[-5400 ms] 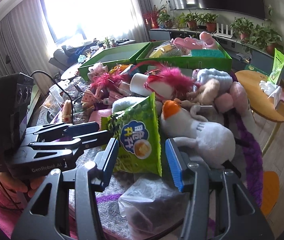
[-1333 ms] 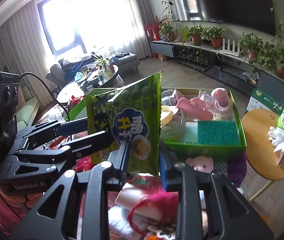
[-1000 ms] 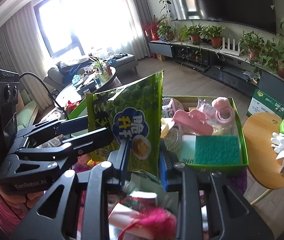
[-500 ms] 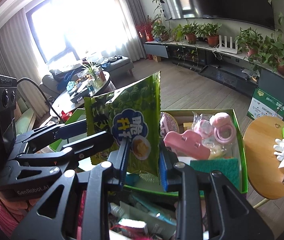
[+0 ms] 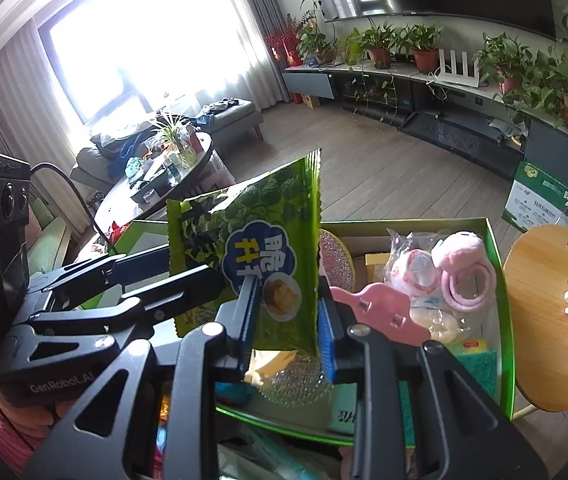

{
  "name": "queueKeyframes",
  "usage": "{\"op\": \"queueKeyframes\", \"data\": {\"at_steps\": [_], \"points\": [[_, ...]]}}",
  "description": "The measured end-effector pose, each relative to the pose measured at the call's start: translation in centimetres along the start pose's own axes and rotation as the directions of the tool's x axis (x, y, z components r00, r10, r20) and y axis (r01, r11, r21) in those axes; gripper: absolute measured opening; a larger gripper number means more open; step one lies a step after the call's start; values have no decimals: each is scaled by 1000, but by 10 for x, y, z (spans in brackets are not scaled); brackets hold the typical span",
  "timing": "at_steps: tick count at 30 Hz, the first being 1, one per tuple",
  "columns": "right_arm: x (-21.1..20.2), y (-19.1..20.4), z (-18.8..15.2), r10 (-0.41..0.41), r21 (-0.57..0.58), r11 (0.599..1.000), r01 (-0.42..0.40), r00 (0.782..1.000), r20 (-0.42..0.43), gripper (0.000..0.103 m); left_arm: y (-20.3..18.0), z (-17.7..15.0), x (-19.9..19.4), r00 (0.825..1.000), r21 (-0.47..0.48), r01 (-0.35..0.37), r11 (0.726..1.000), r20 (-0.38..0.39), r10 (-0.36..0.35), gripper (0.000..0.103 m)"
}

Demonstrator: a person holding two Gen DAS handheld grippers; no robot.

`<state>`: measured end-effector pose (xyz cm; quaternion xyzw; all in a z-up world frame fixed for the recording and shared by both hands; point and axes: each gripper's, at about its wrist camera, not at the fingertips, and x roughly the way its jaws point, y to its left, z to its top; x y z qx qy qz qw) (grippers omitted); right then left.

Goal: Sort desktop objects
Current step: 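Lower the green snack bag into the green box with the right gripper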

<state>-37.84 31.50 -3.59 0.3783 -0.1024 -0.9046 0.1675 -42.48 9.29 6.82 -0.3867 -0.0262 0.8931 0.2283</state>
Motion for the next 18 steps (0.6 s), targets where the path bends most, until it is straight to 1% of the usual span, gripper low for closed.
{"op": "queueKeyframes", "data": {"at_steps": [9,18], "points": [[16,-7,4,-1,22,1000,2,1000,-17,28,6,4,18,1000,-9,-6,1000,-25,6,54],[35,-13,5,-6,38,999,8,999,-37,28,14,5,30,999,-22,-37,999,-39,36,54]]}}
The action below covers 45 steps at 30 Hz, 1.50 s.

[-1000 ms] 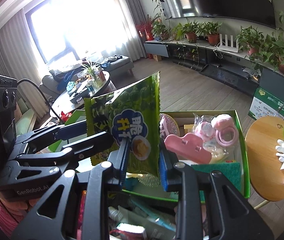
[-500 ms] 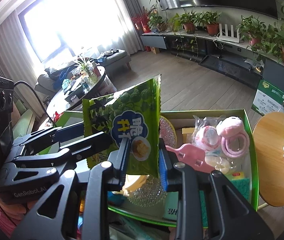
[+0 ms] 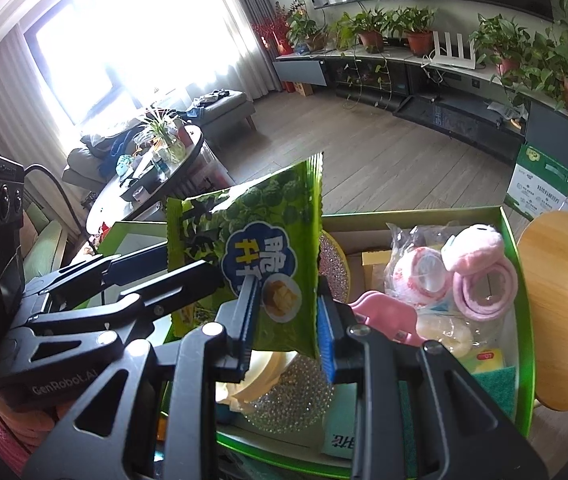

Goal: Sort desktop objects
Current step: 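Lower the green snack bag into the green box with the right gripper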

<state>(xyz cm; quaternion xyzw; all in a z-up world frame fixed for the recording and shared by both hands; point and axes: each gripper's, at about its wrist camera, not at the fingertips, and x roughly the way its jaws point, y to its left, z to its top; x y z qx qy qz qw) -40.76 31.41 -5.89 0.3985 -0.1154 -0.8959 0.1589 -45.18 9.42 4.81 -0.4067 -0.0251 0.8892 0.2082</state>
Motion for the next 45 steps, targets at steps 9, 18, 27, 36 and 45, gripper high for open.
{"op": "queueKeyframes", "data": {"at_steps": [9,18,27,36,45], "points": [[12,-6,2,-29,16,999,29,1000,-5,28,6,3,11,1000,-12,-9,1000,-13,9,54],[21,-5,4,-51,4,999,51,999,-14,28,10,4,12,998,-13,-56,998,0,56,54],[14,0,2,-72,-7,997,72,997,3,28,8,5,8,999,-4,-38,999,8,38,54],[-5,7,1,-99,-53,993,101,995,32,28,1,5,-6,999,6,-24,1000,25,24,54],[-24,8,-1,-106,-59,992,108,993,45,28,-7,2,-23,999,11,-9,1000,35,8,54]]}}
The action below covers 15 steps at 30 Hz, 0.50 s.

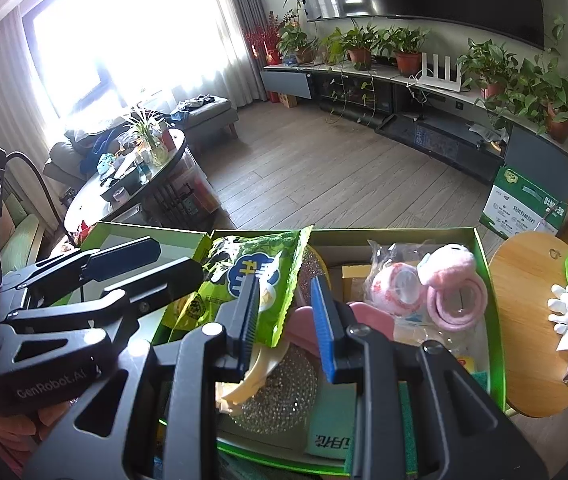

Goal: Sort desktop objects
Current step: 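Lower the green snack bag into the green box with the right gripper, then open the right gripper and withdraw it from the box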

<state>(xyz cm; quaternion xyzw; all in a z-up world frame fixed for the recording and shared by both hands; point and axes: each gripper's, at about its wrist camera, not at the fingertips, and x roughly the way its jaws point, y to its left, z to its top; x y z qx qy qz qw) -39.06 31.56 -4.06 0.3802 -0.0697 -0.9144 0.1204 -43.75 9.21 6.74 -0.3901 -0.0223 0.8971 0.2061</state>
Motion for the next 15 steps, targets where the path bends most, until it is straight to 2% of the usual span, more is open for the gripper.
{"op": "queueKeyframes", "data": {"at_steps": [5,7,15], "points": [[-12,1,-3,-22,5,1000,22,1000,-4,28,-11,-1,-9,1000,12,-6,1000,-4,6,54],[-17,1,-6,-27,6,1000,27,1000,-9,34,-15,-3,-13,1000,17,-6,1000,-10,6,54],[-42,-1,-25,-55,14,998,56,998,-41,43,-35,-18,-28,998,59,-59,996,-16,60,57]]}}
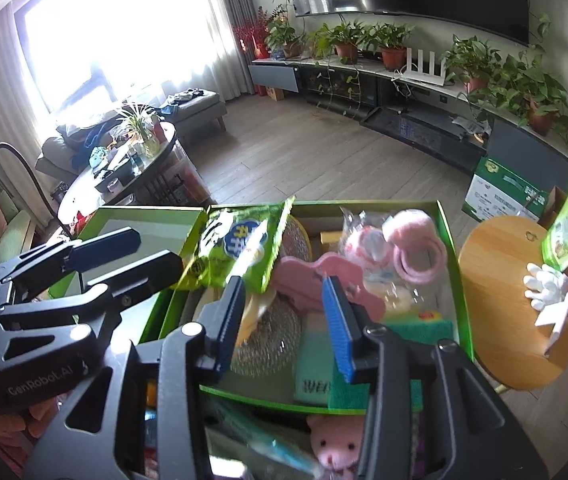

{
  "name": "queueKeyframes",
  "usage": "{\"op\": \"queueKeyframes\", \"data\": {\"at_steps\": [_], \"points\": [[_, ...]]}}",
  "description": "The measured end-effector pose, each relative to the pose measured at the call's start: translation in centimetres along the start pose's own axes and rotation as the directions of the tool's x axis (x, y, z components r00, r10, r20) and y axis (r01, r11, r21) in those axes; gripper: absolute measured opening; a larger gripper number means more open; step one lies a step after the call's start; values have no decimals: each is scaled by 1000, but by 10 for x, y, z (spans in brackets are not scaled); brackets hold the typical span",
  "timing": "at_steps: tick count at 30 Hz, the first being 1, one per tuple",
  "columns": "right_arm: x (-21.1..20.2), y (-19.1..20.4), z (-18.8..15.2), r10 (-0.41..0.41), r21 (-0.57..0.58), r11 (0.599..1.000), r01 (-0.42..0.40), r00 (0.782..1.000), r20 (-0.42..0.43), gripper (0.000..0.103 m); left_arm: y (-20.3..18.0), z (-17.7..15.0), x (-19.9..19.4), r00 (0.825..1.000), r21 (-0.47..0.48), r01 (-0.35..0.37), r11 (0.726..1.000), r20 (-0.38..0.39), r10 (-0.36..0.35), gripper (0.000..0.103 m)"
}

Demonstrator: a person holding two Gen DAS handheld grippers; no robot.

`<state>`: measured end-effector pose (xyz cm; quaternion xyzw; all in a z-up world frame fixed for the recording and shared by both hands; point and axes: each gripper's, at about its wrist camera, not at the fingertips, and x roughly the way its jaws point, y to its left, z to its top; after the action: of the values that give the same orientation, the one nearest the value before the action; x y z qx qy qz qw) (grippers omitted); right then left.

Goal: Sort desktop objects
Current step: 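Open the right gripper and withdraw it from the box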

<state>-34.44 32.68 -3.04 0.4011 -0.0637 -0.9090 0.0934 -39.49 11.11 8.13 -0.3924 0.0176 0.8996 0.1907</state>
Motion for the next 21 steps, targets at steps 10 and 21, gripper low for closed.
{"op": "queueKeyframes", "data": {"at_steps": [10,21], "points": [[-33,-8,-27,-8,19,1000,8,1000,-13,62,-24,-20,-20,997,5,-75,997,2,74,57],[-68,5,-47,-16,-5,1000,16,1000,-10,80,-34,-32,-43,997,-31,-83,996,-3,83,57]]}}
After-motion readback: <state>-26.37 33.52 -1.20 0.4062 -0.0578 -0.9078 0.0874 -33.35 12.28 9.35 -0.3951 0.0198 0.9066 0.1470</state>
